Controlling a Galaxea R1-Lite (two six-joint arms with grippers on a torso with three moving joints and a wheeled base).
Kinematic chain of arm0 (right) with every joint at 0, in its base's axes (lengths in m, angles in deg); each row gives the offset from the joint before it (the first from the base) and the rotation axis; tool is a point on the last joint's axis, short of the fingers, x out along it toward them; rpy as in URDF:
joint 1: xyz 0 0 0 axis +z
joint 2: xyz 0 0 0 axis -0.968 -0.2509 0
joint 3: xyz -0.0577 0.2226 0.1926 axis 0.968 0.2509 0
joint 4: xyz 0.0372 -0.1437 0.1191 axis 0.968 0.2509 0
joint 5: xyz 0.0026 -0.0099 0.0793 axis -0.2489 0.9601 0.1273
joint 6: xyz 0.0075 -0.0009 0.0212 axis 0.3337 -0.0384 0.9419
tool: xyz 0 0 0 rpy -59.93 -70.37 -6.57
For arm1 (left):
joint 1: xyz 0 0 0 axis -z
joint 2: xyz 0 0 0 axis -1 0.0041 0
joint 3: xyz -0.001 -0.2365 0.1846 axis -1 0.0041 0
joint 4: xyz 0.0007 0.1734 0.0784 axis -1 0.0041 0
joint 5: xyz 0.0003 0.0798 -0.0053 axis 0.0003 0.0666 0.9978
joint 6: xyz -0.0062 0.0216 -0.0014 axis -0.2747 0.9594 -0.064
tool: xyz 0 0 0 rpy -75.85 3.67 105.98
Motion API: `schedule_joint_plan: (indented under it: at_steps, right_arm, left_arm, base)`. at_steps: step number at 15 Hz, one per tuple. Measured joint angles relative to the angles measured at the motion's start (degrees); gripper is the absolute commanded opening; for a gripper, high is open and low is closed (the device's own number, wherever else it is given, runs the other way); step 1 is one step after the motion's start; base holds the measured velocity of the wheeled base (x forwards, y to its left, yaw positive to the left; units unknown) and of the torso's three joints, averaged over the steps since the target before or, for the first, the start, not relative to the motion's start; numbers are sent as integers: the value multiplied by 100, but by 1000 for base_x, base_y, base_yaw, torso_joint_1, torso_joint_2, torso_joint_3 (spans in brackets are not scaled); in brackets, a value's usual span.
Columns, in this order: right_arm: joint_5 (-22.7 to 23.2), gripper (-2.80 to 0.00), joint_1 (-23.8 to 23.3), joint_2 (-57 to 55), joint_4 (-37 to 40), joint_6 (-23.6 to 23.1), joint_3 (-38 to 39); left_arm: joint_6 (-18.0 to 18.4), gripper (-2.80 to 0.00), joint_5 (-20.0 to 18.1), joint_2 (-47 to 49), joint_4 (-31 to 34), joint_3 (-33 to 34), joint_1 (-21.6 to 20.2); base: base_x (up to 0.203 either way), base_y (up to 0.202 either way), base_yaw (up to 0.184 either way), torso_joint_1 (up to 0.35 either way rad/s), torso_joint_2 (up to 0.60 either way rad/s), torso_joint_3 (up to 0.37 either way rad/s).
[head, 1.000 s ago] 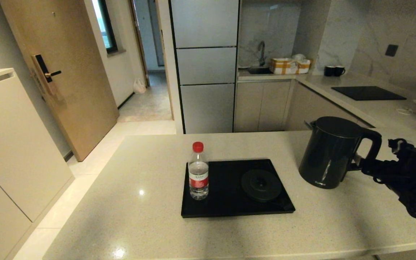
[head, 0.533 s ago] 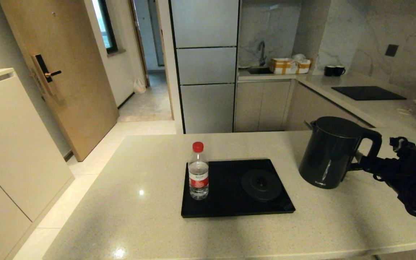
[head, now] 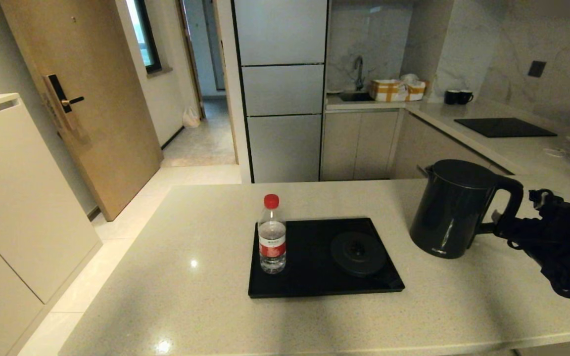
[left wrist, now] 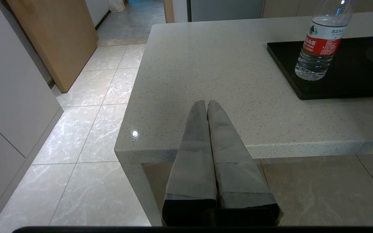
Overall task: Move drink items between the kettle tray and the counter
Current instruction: Return the kettle to its original position
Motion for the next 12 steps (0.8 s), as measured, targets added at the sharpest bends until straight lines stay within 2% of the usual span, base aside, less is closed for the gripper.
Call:
schedule_joint_plan:
  at_steps: [12]
  right_arm:
    - [-52, -280, 32, 145, -5, -153, 331]
  left_arm:
    - [1, -280, 0, 2, 0, 0, 0]
  base:
    - [0, 0, 0, 0, 0, 0]
